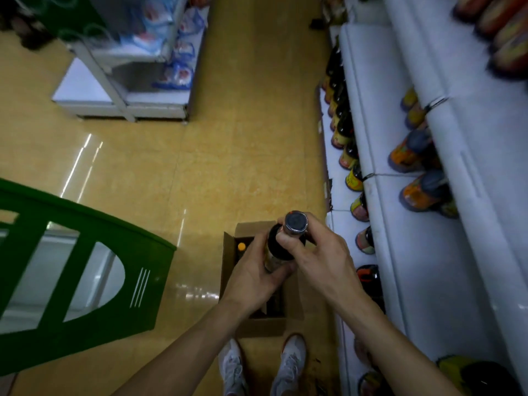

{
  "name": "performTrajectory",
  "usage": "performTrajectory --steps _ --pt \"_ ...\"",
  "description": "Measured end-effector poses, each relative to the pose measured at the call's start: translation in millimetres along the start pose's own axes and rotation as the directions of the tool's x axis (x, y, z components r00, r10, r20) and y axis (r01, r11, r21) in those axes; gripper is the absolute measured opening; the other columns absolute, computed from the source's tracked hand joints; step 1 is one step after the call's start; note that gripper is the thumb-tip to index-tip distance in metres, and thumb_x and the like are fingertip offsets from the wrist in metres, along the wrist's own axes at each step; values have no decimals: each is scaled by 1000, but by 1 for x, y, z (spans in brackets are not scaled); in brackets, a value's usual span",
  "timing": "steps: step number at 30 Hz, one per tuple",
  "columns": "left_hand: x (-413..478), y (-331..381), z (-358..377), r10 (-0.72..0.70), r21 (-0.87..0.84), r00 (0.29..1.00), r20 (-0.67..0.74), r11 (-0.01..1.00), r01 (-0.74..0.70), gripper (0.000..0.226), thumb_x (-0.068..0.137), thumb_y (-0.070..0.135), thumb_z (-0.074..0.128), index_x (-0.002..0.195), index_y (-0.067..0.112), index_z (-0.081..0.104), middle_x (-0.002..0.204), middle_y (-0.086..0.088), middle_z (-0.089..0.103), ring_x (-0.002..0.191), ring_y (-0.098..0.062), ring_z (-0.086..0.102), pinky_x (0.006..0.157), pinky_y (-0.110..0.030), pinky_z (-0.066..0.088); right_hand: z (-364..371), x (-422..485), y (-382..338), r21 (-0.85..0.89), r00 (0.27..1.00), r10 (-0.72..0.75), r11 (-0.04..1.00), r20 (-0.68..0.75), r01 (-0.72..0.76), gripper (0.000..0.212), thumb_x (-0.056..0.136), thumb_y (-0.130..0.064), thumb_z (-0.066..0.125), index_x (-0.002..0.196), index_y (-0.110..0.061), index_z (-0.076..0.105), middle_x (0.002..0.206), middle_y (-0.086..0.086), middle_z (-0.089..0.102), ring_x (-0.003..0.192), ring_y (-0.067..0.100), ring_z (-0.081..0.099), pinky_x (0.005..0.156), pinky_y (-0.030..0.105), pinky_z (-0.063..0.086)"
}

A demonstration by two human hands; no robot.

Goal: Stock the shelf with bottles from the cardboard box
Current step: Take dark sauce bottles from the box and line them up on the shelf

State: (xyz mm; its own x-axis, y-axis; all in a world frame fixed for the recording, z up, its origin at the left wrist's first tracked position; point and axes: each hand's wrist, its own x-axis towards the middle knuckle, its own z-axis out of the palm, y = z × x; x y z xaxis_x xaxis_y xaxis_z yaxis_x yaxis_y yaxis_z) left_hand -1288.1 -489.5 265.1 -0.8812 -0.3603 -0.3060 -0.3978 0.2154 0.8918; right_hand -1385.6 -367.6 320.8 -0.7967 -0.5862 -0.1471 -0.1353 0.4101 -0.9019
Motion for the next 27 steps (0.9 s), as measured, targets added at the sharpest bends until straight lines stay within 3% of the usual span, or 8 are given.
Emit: performTrajectory --steps 3,8,12,16,19,23,25,27 --pt "-11 47 -15 65 14 997 34 998 -66 67 87 50 75 142 52 38 134 21 62 122 1 61 97 -29 54 -26 -13 -48 0 996 -29 1000 -85 29 37 81 -62 59 111 -41 65 106 -14 71 103 -1 64 87 34 57" --pt "-28 119 -38 182 115 980 82 975 -191 68 83 57 74 137 59 34 128 25 62 111 3 61 79 -10 46 -61 -40 -117 -36 974 -78 997 -212 72 29 82 -62 60 104 -45 65 101 -22 71 99 -3 66 84 31 57" --pt "-38 167 -53 288 138 948 135 942 -306 67 79 65 72 134 63 33 128 27 62 112 2 62 85 -23 53 -86 -58 -166 -78 947 -120 992 -297 102 28 83 -64 61 103 -45 66 100 -23 71 98 -6 67 79 23 54" --pt "-50 213 -63 379 160 905 193 898 -410 64 77 66 72 129 68 34 120 31 65 105 7 64 83 -26 56 -112 -82 -209 -95 916 -129 990 -380 100 35 80 -65 60 105 -41 67 98 -20 72 92 1 69 65 31 56" --pt "-58 251 -66 438 140 865 244 867 -479 68 74 71 71 124 80 26 113 37 66 95 14 65 80 -25 58 -135 -101 -234 -113 886 -165 985 -434 128 36 81 -65 61 106 -40 68 99 -19 74 95 0 70 78 32 58" --pt "-73 297 -61 522 1 793 316 835 -550 63 82 47 82 122 74 41 114 35 67 90 16 68 68 -7 53 -166 -129 -266 -159 831 -211 976 -515 149 32 81 -67 60 103 -45 68 96 -27 73 86 -7 69 68 20 50" --pt "-81 318 -56 552 -16 765 332 814 -580 62 81 50 83 126 67 45 117 29 68 97 14 67 70 -4 51 -182 -140 -280 -185 805 -237 970 -544 160 34 80 -69 60 102 -44 68 96 -28 73 89 -8 68 74 23 51" --pt "-88 339 -50 588 -27 727 354 784 -621 64 78 59 80 131 63 44 121 30 66 105 13 64 74 -12 55 -198 -152 -293 -198 777 -259 965 -574 175 36 81 -69 60 103 -42 70 100 -24 74 98 -4 68 85 34 56"
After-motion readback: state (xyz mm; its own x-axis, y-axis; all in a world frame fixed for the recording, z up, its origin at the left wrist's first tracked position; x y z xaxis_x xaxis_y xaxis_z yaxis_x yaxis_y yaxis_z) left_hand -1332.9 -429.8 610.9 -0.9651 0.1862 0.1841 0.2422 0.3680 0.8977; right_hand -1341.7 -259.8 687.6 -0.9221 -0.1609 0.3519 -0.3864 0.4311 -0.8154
